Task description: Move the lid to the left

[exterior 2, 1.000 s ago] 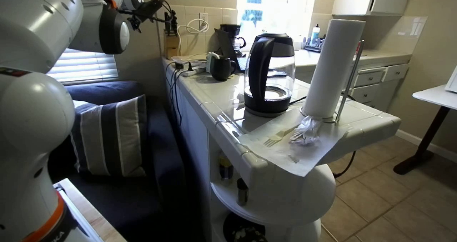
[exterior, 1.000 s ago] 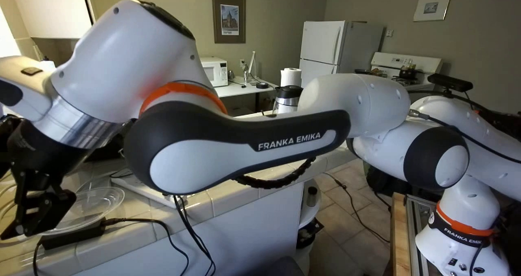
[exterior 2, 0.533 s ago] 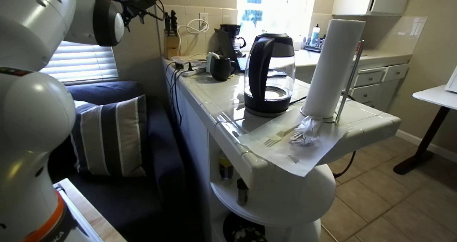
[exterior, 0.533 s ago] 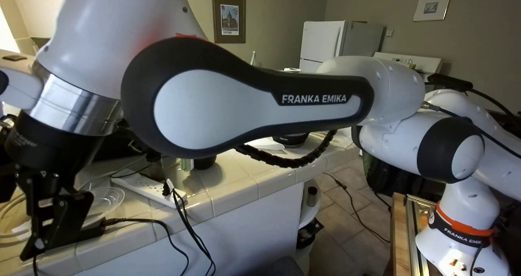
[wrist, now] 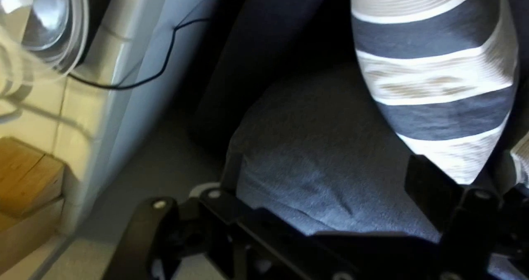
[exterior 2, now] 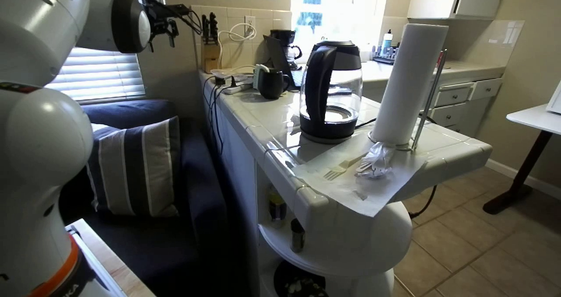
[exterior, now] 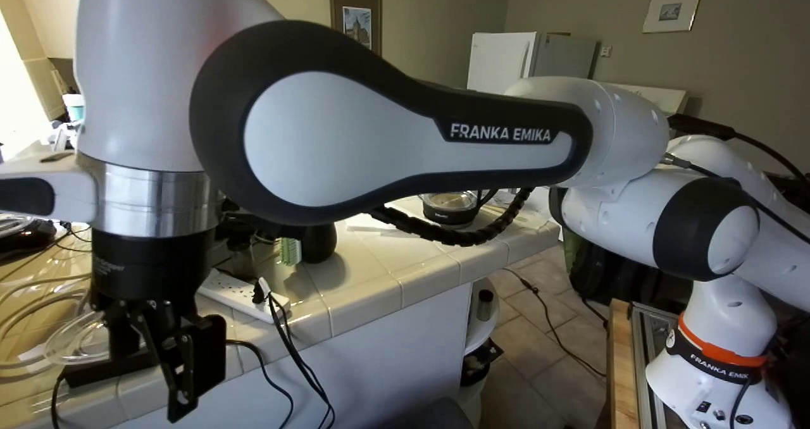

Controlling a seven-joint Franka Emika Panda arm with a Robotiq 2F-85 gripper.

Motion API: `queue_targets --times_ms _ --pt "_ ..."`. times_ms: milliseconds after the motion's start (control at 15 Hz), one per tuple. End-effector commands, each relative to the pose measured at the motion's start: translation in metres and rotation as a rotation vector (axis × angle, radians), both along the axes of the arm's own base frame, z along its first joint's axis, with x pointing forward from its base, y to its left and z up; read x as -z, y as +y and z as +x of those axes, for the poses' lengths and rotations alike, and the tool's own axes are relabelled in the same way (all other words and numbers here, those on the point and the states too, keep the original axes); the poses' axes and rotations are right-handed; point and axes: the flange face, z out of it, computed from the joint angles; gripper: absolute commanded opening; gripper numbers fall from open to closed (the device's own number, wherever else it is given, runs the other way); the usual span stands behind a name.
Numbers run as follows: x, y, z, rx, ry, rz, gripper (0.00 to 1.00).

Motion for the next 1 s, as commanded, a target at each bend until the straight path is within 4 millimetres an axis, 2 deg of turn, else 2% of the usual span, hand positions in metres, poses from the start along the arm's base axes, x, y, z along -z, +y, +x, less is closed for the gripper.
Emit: queue_targets --times_ms 0,400,467,933 --pt "0.012 -0.008 -0.012 0.143 0.117 -0.096 1.0" --pt "0.034 -0.032 -0.033 0.343 0.268 -0.339 1.0" --pt "0.032 -0.026 -0.024 0.293 0.23 -0.268 1.0" --pt "0.035 -0.031 -0.029 0.325 0.258 -0.314 1.0"
